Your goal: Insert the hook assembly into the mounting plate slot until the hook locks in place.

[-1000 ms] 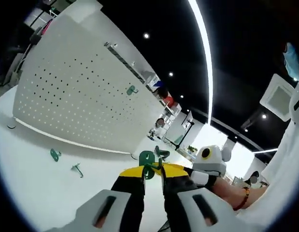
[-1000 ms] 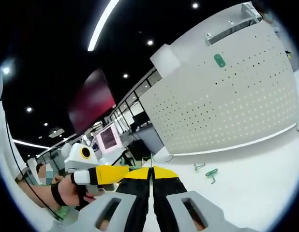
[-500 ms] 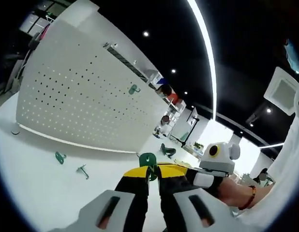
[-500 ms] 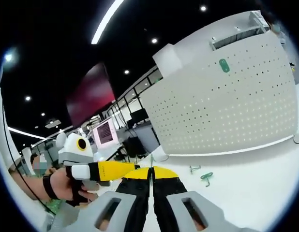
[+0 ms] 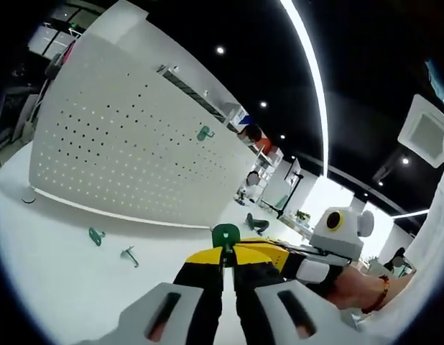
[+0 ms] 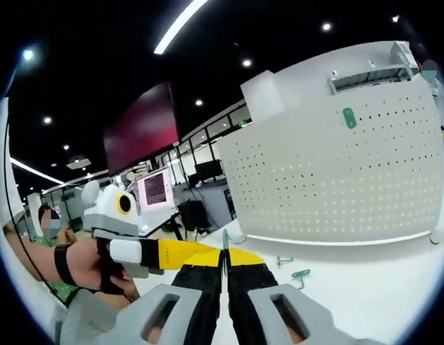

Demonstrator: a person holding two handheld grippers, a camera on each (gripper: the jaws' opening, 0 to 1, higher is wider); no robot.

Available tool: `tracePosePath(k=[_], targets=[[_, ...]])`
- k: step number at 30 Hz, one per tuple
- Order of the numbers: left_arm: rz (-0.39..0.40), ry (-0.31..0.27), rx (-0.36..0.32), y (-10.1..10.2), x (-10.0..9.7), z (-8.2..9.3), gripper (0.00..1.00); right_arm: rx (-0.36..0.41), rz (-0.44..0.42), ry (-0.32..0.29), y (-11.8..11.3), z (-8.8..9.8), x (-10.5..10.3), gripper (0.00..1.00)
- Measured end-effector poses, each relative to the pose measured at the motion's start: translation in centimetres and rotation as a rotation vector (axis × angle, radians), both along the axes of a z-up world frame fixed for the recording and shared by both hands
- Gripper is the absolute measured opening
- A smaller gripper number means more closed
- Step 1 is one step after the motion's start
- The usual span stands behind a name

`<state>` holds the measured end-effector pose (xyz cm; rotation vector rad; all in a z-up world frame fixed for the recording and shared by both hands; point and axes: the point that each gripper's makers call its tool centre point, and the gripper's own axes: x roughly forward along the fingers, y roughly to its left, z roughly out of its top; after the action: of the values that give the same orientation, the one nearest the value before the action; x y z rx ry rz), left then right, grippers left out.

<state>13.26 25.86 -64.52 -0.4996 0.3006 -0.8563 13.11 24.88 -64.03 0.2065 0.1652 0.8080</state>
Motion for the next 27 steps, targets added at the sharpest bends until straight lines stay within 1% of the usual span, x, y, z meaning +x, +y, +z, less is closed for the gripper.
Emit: tracePosePath(k=[7, 9, 12, 16, 20, 27], targets=[[0.002, -0.023, 0.015, -0.1, 0.1, 0.1, 0.03, -0.002, -0.001, 0.000, -0.1, 0.0, 0.1, 0.01], [0.003, -0.021, 0.015, -0.1, 0.2, 0.1, 0.03, -0.011, -0.004, -0.007, -0.2, 0.0, 0.2, 0.01], [-0.002, -0.034, 0.023, -0.3, 0.4, 0.3, 0.03, -0.024, -0.008, -0.006, -0.3, -0.1, 0.3, 0.01], [0.000, -0.040, 0.037, -0.5, 0.8, 0.6, 0.03, -0.033, -0.024, -0.015, -0.7, -0.1, 0.4, 0.05], [0.019, -0.040, 0.043, -0.5, 1.5, 0.9, 0.03, -0.040, -0.035, -0.015, -1.2, -0.1, 0.6, 0.05], [0.054, -0.069, 0.071, -0.8, 2.4, 1.8, 0.03, -0.065, -0.073, -0.027, -2.5, 0.1, 0.8, 0.12]])
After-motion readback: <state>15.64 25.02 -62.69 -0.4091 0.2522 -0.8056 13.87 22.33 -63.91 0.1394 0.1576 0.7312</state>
